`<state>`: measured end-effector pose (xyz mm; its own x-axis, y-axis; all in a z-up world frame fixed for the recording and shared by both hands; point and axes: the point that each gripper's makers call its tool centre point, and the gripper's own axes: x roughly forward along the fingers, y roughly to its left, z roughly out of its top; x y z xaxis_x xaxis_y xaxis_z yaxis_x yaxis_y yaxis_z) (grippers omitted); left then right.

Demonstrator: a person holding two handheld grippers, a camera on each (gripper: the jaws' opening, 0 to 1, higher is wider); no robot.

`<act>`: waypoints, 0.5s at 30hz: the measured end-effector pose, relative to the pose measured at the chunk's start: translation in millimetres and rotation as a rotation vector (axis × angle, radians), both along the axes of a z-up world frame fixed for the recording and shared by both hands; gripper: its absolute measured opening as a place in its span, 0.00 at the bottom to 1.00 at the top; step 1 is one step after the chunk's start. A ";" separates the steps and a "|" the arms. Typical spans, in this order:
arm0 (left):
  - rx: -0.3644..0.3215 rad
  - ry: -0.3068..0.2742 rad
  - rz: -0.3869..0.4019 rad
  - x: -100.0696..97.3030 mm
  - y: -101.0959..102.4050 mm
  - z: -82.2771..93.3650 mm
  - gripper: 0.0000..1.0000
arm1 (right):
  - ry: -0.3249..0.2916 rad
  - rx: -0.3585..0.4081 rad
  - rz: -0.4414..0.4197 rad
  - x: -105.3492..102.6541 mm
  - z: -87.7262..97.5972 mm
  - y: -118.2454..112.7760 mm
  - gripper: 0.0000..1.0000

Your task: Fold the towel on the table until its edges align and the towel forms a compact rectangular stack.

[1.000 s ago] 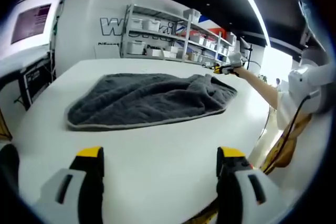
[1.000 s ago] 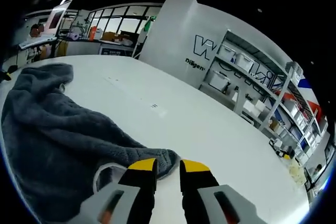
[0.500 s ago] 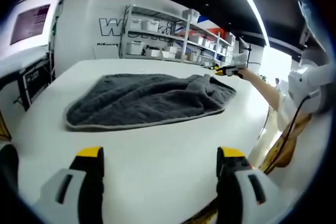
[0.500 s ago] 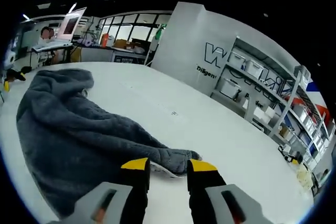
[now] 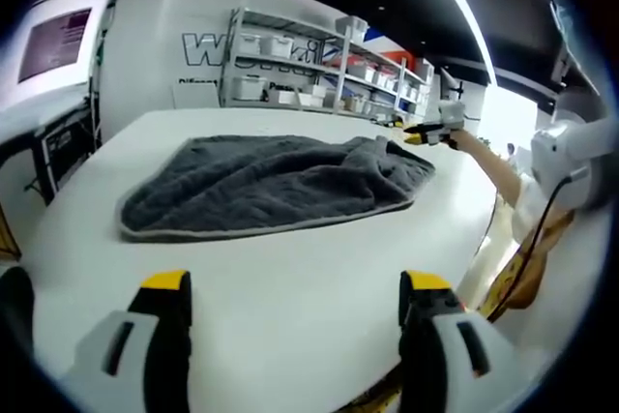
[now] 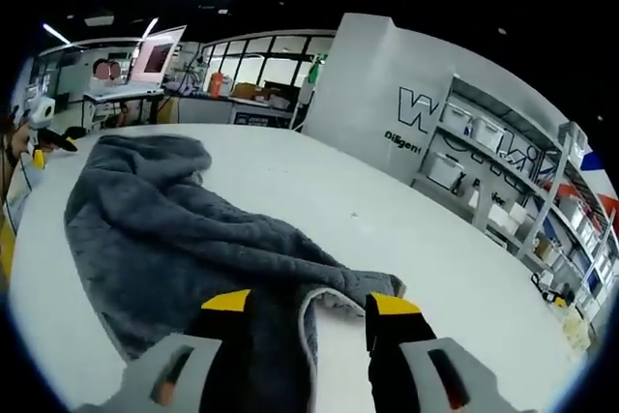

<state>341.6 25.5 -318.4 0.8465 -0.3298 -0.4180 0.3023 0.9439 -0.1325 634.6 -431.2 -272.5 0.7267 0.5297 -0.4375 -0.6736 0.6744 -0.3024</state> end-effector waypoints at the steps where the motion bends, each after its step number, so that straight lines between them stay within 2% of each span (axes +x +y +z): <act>1: 0.001 -0.001 -0.001 0.2 -0.2 0.2 0.93 | 0.006 0.001 0.007 -5.1 -1.2 1.5 0.52; 8: 0.001 -0.001 -0.003 1.4 -1.5 1.1 0.93 | 0.035 -0.014 0.064 -32.3 -8.6 7.5 0.60; 15: 0.001 0.002 -0.008 3.4 -2.7 0.9 0.93 | 0.066 0.034 0.089 -52.1 -9.5 8.8 0.67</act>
<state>345.0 22.8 -317.5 0.8432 -0.3360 -0.4197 0.3097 0.9417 -0.1317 582.5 -422.4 -282.0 0.6462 0.6061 -0.4637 -0.7490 0.6203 -0.2330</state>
